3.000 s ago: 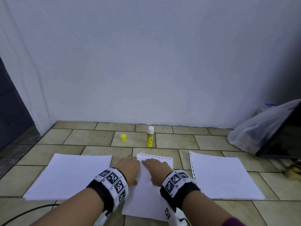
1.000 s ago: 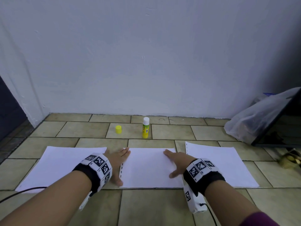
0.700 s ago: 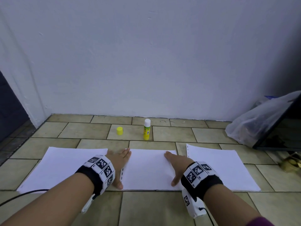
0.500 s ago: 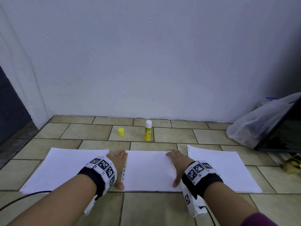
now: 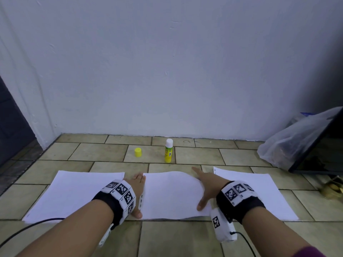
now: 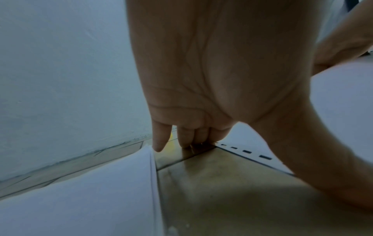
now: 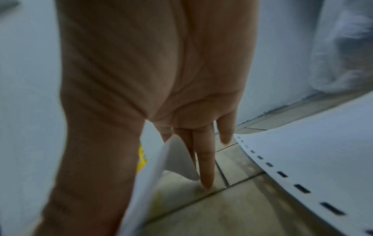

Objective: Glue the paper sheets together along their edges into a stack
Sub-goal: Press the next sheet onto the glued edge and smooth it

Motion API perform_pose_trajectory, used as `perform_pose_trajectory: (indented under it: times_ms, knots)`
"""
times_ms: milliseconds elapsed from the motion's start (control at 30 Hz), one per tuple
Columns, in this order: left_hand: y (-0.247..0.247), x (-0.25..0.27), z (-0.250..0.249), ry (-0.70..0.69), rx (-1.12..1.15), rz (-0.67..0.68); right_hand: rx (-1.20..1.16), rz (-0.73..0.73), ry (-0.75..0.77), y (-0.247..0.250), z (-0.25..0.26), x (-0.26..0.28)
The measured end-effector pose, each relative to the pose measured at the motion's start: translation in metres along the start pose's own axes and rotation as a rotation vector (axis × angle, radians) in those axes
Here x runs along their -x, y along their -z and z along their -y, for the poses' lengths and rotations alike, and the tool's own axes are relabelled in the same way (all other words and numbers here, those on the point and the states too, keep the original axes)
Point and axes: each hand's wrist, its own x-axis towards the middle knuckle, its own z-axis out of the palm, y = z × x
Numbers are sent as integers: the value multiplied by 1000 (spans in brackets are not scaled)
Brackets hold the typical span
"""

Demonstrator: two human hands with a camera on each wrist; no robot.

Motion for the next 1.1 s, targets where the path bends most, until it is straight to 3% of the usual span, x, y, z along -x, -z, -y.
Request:
perform_pose_trajectory:
  times_ms: [233,367,433,700,933,1100]
  knots:
    - [-3,-5,3,-12,33,-6,-714,-122,136,6,-12,31]
    - [-3,-6,2,-7,6,-10,-579,-45,140,-11,-7,33]
    - [-5,-8,3,4,-14,-10,-507,-73,111,-19,-8,33]
    - [5,3,-3,-8,9,-16,-653,-208,2,-12,-37,43]
    - [5,4,-3,-35,-9,9,-909,-423,124,23,-71,69]
    - [5,5,-4,-29,-33,7,-1061,-673,49,47,-86,55]
